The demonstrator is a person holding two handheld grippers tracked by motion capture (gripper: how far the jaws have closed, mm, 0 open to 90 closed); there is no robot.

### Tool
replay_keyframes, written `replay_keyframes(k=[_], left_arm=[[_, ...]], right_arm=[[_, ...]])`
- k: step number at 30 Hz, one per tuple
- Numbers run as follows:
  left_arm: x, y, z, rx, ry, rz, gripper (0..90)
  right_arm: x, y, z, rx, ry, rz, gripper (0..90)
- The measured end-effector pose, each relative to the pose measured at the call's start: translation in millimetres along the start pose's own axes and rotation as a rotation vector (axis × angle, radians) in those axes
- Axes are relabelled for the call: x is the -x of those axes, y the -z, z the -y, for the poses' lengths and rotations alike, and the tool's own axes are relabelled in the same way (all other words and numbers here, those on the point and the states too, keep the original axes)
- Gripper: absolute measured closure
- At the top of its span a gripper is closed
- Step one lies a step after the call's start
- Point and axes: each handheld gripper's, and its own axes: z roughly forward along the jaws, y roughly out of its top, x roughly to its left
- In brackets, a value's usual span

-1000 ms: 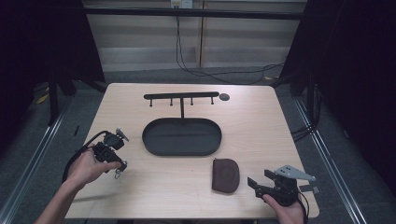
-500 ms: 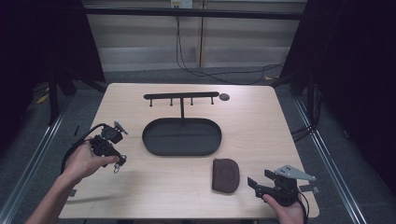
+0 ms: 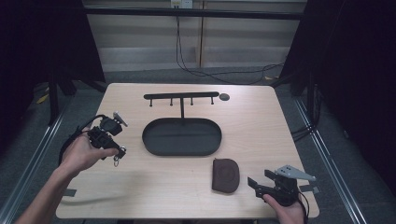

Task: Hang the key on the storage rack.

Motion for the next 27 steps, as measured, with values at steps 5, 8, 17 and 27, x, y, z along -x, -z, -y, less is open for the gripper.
replay_keyframes(k=[5, 8, 17, 27], left_arm=[[1.7, 9.6, -6.1, 0.010, -0.003, -0.004, 68.6], [1.8, 16.3, -9.4, 0.012, -0.009, -0.007, 68.6], [5.5, 26.0, -19.3, 0.002, -0.023, -0.022, 68.6], [6.9, 35.6, -30.6, 0.001, -0.033, -0.018, 68.6]], right_arm=[[0.0, 0.1, 0.0, 0.001, 0.001, 0.000, 23.3], [0.1, 0.2, 0.0, 0.000, 0.000, 0.000, 23.3], [0.1, 0.3, 0.0, 0.000, 0.000, 0.000, 23.3], [0.0, 0.4, 0.0, 0.000, 0.001, -0.002, 23.2]])
